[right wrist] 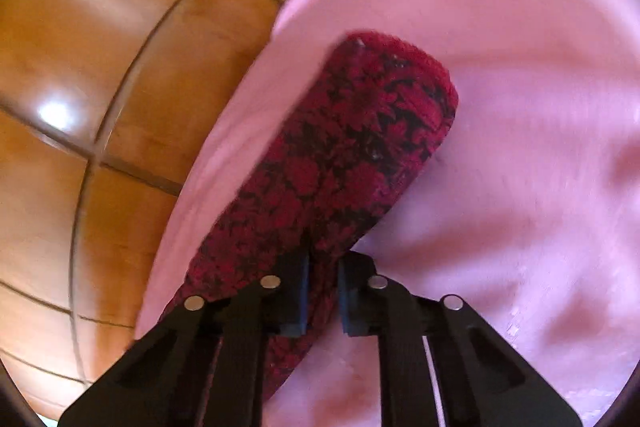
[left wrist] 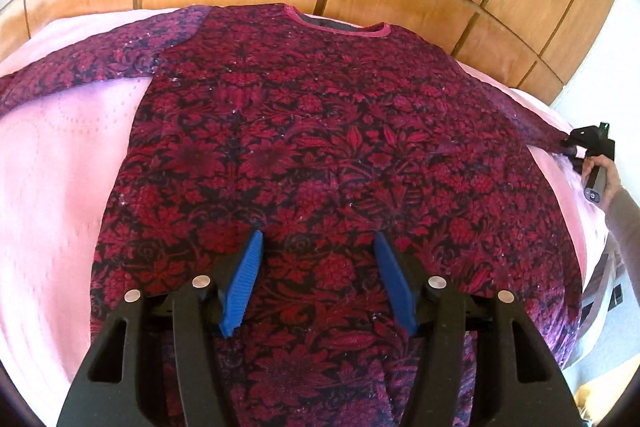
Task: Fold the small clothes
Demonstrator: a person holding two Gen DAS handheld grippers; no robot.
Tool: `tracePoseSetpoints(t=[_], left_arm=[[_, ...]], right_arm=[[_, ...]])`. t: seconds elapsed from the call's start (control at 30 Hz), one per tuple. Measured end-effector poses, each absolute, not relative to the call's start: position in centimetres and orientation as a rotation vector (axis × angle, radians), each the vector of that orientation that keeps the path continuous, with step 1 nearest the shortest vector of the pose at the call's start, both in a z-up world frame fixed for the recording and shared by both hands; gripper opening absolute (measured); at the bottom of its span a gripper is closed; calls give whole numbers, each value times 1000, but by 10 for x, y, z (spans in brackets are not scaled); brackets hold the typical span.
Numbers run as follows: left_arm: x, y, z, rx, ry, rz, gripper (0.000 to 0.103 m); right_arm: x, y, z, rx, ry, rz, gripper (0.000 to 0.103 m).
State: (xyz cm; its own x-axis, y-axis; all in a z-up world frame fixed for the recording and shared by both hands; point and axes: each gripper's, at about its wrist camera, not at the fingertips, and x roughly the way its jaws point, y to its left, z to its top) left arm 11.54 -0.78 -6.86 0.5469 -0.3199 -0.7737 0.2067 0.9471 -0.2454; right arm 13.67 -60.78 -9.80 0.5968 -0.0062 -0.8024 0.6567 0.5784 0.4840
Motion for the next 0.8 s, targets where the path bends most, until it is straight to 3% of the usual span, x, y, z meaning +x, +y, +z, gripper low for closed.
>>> tracePoseSetpoints(t=[0.1, 0.17, 0.4, 0.8], left_arm=[[116, -9, -67, -140, 948, -303, 59], [117, -12, -66, -144, 951, -303, 67], [117, -23, -64, -116, 946, -260, 73], [118, -23, -65, -131, 942, -256, 76]], right_arm=[[141, -582, -62, 747, 817, -358, 9], [144, -560, -41, 663, 802, -294, 9], [180, -412, -2, 376, 827, -22, 9], [199, -173, -53, 106, 1032, 358, 9]])
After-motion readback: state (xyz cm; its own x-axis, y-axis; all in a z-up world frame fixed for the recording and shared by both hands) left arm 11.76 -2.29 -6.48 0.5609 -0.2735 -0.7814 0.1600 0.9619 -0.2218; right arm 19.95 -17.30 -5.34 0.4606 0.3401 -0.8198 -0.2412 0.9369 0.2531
